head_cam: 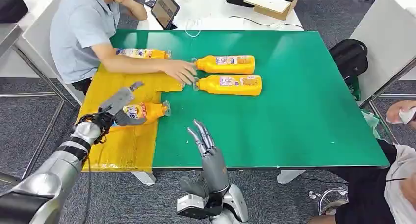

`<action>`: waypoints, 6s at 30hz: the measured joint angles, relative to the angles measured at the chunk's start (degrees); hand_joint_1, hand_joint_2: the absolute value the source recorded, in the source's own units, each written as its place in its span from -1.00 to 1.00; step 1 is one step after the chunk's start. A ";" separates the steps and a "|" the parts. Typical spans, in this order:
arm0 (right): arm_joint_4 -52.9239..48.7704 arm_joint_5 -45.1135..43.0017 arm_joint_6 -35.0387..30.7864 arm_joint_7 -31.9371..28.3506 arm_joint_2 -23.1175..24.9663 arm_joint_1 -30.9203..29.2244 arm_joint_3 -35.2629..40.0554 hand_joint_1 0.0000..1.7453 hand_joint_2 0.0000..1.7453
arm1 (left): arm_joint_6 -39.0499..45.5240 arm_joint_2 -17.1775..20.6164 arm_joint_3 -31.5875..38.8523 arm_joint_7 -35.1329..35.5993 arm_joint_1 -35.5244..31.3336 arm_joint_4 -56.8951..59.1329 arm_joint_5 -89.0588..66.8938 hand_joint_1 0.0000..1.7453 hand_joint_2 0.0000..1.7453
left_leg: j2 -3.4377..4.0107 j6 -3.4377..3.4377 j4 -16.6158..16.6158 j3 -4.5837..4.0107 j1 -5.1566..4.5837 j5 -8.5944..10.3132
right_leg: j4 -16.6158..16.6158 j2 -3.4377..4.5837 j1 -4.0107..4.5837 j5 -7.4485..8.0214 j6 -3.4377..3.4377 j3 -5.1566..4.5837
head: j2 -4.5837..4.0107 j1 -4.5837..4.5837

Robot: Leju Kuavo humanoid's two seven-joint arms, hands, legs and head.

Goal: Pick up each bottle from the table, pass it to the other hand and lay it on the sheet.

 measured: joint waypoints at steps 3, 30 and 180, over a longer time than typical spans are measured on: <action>-0.57 -0.15 0.00 0.00 -0.06 0.02 0.00 -1.00 -1.00 | -0.04 -0.52 2.03 -0.24 1.31 -3.16 0.85 -1.00 1.00 | 0.01 0.00 0.00 0.00 0.00 0.00 | 0.00 0.02 0.00 0.00 0.00 0.00 | 0.00 0.02; 3.46 31.43 3.04 20.94 -13.07 -4.04 -22.01 -1.00 1.00 | 24.63 -8.65 7.47 -3.80 44.20 -61.13 16.21 -1.00 1.00 | 0.04 0.19 -0.01 0.00 -0.15 -0.16 | -0.14 0.06 -0.08 0.00 0.08 0.04 | 0.00 -0.02; 24.21 -2.23 2.42 3.15 6.97 -10.18 6.12 -1.00 -1.00 | 18.99 -12.89 -0.79 0.74 40.88 -53.50 44.10 1.00 1.00 | -0.02 0.03 -0.03 -0.07 -0.01 -0.07 | -0.10 -0.01 0.00 0.00 0.05 -0.05 | 0.00 0.00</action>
